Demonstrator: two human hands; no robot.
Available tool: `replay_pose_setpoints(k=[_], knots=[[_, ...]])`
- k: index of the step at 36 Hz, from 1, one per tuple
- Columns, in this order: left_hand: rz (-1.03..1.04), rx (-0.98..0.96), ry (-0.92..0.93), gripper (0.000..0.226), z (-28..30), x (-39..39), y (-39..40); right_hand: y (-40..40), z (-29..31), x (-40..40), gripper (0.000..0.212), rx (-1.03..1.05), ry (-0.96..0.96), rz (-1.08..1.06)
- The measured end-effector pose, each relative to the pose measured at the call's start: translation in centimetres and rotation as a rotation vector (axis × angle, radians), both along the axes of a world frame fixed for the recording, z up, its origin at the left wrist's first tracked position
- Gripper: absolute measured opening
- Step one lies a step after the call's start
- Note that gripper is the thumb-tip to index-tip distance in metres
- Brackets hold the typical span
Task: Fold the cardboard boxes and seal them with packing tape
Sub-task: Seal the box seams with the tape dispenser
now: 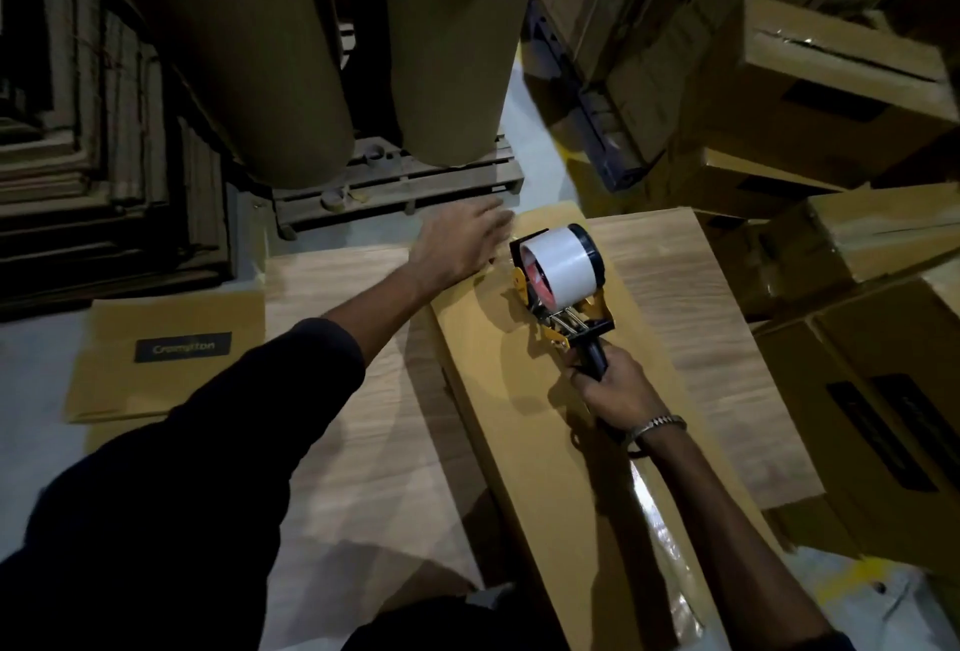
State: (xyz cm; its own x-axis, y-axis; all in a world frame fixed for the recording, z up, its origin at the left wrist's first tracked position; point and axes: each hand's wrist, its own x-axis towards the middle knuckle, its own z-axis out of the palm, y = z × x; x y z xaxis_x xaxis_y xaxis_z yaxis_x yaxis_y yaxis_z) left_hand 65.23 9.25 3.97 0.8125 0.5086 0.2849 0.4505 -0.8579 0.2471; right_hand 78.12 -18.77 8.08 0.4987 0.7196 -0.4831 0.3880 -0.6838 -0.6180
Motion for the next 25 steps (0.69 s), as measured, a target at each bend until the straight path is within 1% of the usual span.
replay_pose_setpoints(k=[1, 3, 5, 7, 10, 14, 17, 21, 25], knots=[[-0.045, 0.021, 0.046, 0.044, -0.2, 0.0, -0.5, 0.2, 0.0, -0.2, 0.008, -0.003, -0.008, -0.008], [-0.107, 0.042, 0.137, 0.054, -0.7, -0.2, -1.9, 0.3, -0.2, -0.3, 0.011, -0.010, -0.016, -0.034], [-0.118, 0.043, 0.188, 0.061, -1.1, -0.6, -3.4, 0.2, -0.4, -0.3, 0.013, -0.012, -0.013, -0.057], [-0.112, 0.063, 0.219, 0.063, -1.2, -0.9, -4.2, 0.2, -0.6, -0.1, 0.011, 0.000, -0.011, -0.053], [-0.147, 0.028, 0.239, 0.064, -0.6, -0.9, -4.0, 0.3, -0.7, -0.1, 0.006, 0.020, -0.031, -0.032], [-0.155, 0.013, 0.255, 0.063, -0.2, -0.9, -3.9, -0.1, -0.4, -0.1, 0.009, 0.005, -0.033, -0.018], [-0.132, 0.015, 0.244, 0.061, -0.3, -0.9, -4.0, -1.0, -0.2, 0.0, 0.010, 0.012, -0.004, -0.009], [-0.090, -0.012, 0.263, 0.062, -0.1, -0.8, -4.5, -4.0, 0.0, -0.1, 0.011, -0.029, 0.006, -0.027], [-0.064, -0.035, 0.232, 0.060, 0.8, -0.4, -4.5, -5.5, -0.5, -0.4, 0.009, -0.035, -0.039, -0.050]])
